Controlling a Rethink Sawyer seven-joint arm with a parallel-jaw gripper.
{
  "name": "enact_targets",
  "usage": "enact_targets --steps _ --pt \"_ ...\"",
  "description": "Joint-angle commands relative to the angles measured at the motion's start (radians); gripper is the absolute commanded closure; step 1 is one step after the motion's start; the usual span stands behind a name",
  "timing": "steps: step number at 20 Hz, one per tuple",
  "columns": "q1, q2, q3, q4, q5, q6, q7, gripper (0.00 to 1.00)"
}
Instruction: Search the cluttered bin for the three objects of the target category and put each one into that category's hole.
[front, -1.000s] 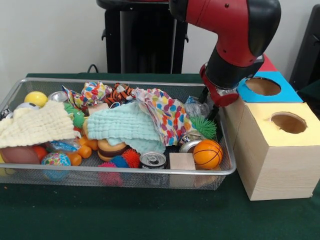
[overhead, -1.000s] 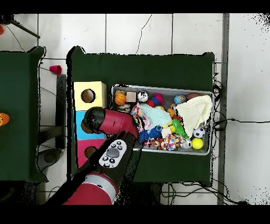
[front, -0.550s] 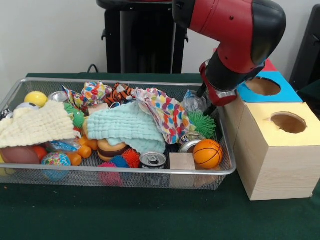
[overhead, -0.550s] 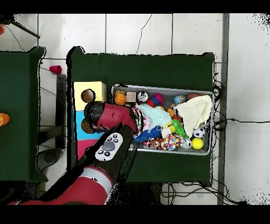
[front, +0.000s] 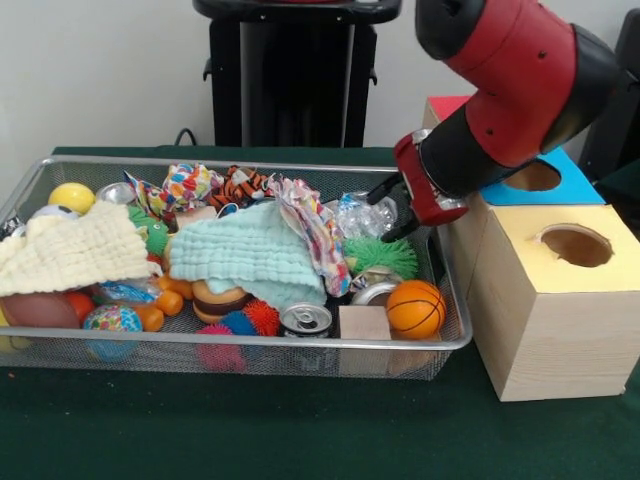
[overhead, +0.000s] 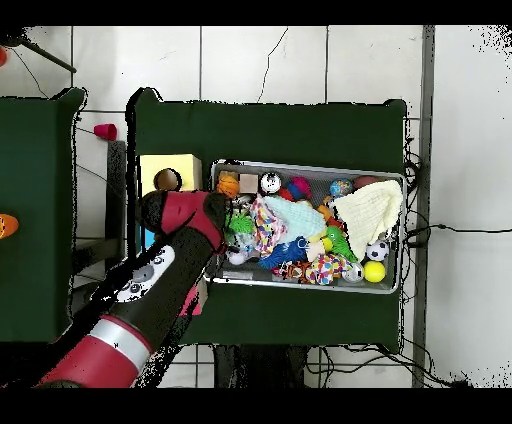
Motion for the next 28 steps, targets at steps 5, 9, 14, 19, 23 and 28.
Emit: enact_targets --steps 5,9,14,19,23,28 --pt "-0.014 0.303 -0.003 -0.024 0.026 -0.133 0.357 0.00" --pt "-0.067 0.222 0.109 0.058 0.071 -0.246 0.214 1.00" --pt "-0.149 0.122 0.244 0.139 0.103 -0.312 0.047 1.00" --pt "-0.157 0.093 0.247 0.131 0.080 -0.236 0.055 1.00" --pt "-0.148 0.059 0.240 0.143 0.051 -0.206 0.056 1.00" --pt "-0.165 0.000 0.263 0.176 0.028 -0.212 -0.006 1.00"
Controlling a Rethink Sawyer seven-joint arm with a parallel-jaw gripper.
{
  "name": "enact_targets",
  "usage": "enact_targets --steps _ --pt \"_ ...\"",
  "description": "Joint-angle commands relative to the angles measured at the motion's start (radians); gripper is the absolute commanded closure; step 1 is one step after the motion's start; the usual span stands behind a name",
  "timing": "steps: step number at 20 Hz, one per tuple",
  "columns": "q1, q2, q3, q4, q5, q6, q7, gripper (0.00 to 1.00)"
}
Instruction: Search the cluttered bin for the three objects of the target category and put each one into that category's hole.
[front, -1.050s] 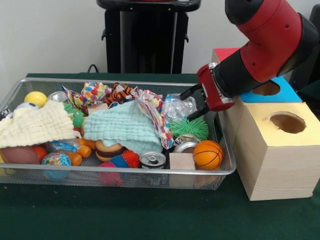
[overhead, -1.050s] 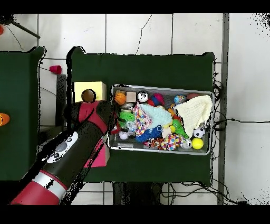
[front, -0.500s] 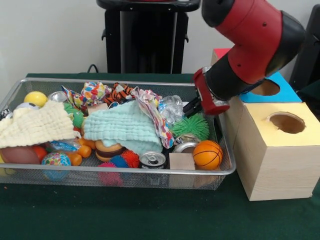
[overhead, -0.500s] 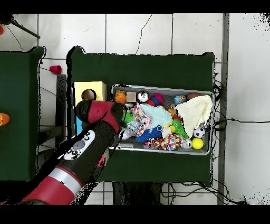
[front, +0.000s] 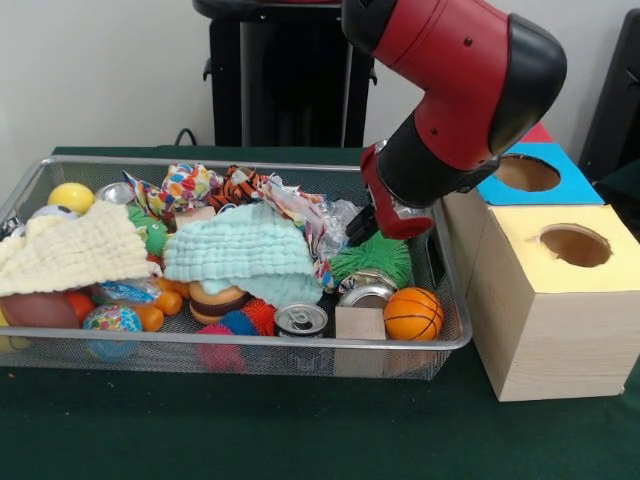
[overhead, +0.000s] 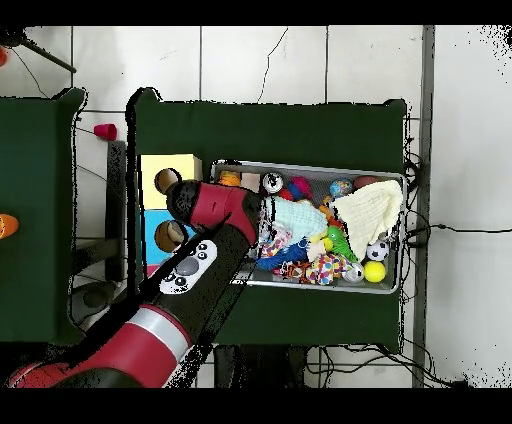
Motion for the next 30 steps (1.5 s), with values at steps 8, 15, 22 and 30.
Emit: enact_targets --steps 8,15,22,30 --pt "-0.063 0.043 0.231 0.145 -0.050 -0.174 -0.001 0.00" --pt "-0.063 0.002 0.235 0.174 -0.051 -0.135 0.009 0.00" --pt "-0.078 -0.096 0.238 0.219 -0.078 -0.067 -0.070 0.00" --pt "-0.102 -0.110 0.266 0.225 -0.110 -0.089 -0.074 0.00"
